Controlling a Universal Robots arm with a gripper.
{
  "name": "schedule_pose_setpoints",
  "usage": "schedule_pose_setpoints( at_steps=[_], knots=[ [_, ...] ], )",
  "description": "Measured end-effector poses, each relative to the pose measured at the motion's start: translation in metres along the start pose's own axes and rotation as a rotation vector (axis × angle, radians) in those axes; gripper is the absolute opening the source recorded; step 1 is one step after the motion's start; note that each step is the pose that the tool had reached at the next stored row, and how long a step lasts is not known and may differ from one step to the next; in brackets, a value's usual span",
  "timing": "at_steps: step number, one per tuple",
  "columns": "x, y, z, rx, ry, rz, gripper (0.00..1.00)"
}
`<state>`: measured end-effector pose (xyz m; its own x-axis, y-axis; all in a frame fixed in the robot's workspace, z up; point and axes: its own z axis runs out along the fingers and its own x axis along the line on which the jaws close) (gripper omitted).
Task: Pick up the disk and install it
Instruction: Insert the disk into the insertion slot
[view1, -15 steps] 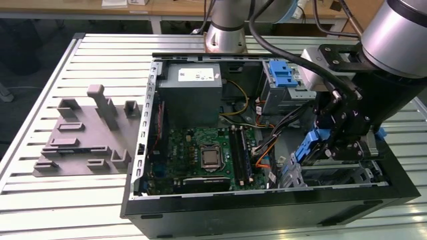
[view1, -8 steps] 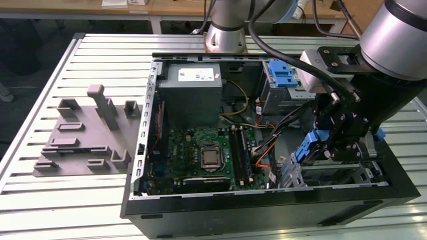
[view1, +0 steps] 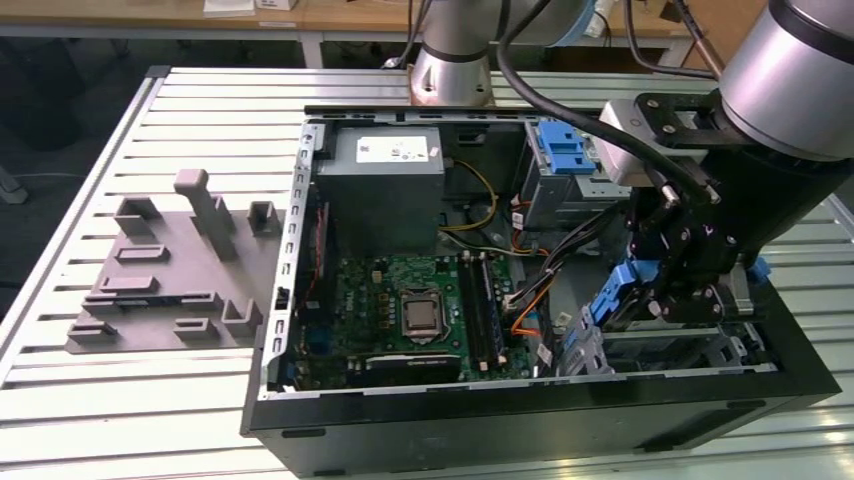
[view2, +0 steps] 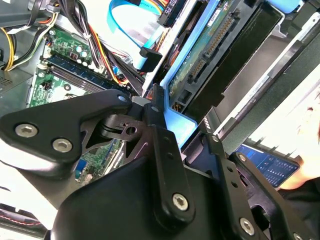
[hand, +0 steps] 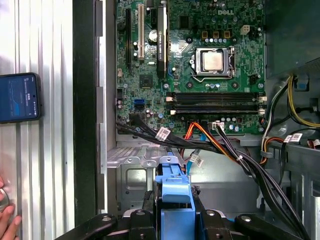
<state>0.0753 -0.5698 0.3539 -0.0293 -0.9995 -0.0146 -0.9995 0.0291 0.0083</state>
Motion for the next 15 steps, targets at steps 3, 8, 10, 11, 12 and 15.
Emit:
schedule_pose_setpoints(
  at_steps=[3,8,10,11,12,15],
  knots=[
    [0.0,0.0,0.0013,0.0,-0.0003,0.0,0.36],
    [0.0001,0.0,0.0028,0.0,0.0002,0.0,0.36],
    [0.0,0.0,0.003,0.0001,0.0,0.0,0.38],
    [0.0,-0.0001,0.003,0.0,-0.0001,0.0,0.43],
    [0.0,0.0,0.003,0.0,0.0,0.0,0.43],
    [0.0,0.0,0.003,0.0,0.0,0.0,0.5]
  ],
)
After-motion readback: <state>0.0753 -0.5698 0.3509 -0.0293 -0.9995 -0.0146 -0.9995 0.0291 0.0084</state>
